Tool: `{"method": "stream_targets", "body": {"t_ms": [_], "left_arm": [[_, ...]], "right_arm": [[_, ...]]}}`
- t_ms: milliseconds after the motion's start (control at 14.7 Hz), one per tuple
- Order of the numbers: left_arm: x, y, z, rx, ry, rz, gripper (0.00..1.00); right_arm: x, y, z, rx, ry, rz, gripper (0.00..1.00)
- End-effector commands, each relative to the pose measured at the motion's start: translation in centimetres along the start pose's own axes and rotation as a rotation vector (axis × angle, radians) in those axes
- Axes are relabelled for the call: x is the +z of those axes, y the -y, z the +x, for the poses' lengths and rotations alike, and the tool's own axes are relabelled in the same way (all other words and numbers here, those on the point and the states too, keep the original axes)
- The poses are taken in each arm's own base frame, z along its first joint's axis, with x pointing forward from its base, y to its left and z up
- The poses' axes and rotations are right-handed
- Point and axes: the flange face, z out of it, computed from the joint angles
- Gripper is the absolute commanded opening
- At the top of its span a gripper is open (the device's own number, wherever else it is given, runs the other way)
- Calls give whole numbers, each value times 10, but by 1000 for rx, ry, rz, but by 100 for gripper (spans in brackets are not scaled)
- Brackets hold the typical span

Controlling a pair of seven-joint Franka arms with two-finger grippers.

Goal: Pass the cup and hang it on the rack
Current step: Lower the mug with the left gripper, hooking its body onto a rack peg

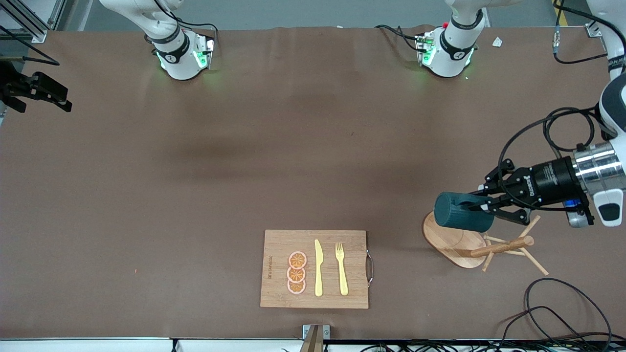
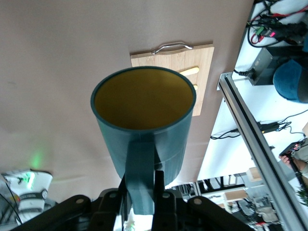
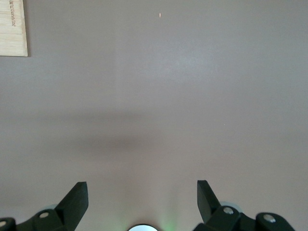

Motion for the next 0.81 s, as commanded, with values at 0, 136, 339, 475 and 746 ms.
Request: {"method": "stream_targets", "body": {"t_ms": [0,136,339,475,746], "left_arm": [[5,-7,26,-51,72,-20,0],[9,-9,44,-79,83,-18,0],[8,-10,78,-81,86,-25,0],[14,-12,92,-79,116,-29,0],[19,-11,114,-90,118,-25,0]], "right_arm": [[1,-1,-8,5,0,14,100],[2,-3,-9,17,7,60,100],[1,-3,-11,15,10,64,100],[0,0,-11,6,13,62,100],[-1,0,-12,-2,19,62,100]]}}
